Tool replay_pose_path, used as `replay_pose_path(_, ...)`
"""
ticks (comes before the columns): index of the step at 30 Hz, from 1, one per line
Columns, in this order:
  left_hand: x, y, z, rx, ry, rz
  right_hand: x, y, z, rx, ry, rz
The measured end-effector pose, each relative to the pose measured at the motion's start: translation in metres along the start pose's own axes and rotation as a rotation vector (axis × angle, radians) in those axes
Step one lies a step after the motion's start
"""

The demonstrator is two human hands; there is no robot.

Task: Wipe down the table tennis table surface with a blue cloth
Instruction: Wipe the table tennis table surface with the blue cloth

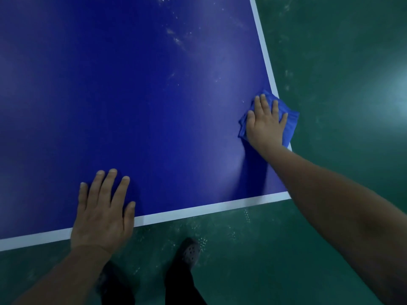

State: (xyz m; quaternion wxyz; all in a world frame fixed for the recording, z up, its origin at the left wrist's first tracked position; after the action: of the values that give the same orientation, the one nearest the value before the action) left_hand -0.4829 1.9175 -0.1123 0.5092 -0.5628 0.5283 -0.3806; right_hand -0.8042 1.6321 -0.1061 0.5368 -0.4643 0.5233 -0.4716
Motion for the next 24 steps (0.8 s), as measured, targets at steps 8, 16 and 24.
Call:
replay_pose_path(8, 0.001, 0.002, 0.001, 0.006, -0.008, 0.025, -0.120, 0.011, -0.024, -0.161, -0.512, 0.108)
replay_pose_path(16, 0.000, 0.001, -0.001, 0.003, -0.005, 0.006, 0.020, -0.004, -0.041, -0.105, -0.259, 0.059)
replay_pose_path(24, 0.002, -0.001, -0.001, 0.001, -0.025, 0.040, -0.151, 0.017, -0.104, -0.122, -0.298, 0.089)
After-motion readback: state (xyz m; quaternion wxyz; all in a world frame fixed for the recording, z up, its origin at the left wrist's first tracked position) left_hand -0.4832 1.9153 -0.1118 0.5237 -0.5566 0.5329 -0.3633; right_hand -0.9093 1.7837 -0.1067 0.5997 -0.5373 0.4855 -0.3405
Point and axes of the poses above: each hand's wrist, its own x-axis towards the middle knuckle, its own y-axis out of the palm, z = x × y, the point moved 1 cm from there along x, towards the middle knuckle, and after that the axes turned 5 degrees about -x, right-handed, at the moved point
